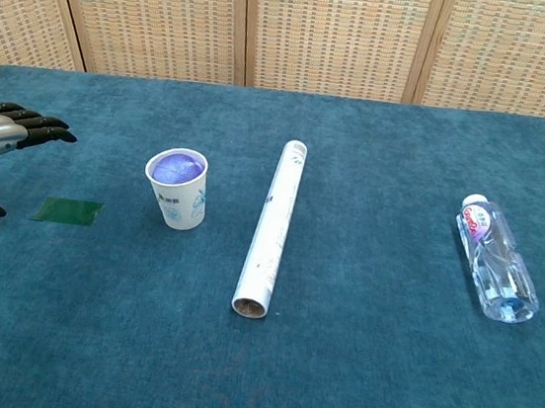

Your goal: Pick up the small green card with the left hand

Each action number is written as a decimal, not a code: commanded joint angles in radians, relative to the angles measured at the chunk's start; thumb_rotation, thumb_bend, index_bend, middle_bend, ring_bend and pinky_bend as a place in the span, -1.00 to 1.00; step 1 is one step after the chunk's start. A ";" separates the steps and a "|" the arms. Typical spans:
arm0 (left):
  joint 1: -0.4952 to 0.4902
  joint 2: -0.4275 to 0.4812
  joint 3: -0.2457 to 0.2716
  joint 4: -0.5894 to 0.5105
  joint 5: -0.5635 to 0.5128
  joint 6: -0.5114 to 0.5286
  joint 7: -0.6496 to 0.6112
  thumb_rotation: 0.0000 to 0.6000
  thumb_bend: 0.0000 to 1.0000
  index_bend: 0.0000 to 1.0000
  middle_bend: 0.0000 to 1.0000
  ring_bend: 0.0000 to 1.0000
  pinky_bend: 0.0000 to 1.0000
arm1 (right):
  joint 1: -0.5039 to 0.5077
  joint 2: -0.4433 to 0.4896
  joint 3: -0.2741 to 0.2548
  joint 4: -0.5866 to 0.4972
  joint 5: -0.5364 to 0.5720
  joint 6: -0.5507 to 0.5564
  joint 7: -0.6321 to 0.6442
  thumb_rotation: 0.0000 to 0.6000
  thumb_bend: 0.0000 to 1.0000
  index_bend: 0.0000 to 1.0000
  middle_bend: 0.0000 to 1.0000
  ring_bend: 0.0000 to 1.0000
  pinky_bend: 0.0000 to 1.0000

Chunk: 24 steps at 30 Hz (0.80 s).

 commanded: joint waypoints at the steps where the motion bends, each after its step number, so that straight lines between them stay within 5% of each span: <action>1: -0.005 -0.006 -0.002 0.006 -0.007 -0.006 0.008 1.00 -0.59 -1.00 -1.00 -1.00 -1.00 | 0.000 0.000 0.001 0.001 0.001 0.000 0.001 1.00 -0.71 -1.00 -1.00 -1.00 -1.00; 24: -0.024 -0.090 -0.004 0.069 -0.023 -0.003 0.042 1.00 -0.56 -1.00 -1.00 -1.00 -1.00 | -0.001 0.005 0.003 0.003 0.002 0.001 0.022 1.00 -0.71 -1.00 -1.00 -1.00 -1.00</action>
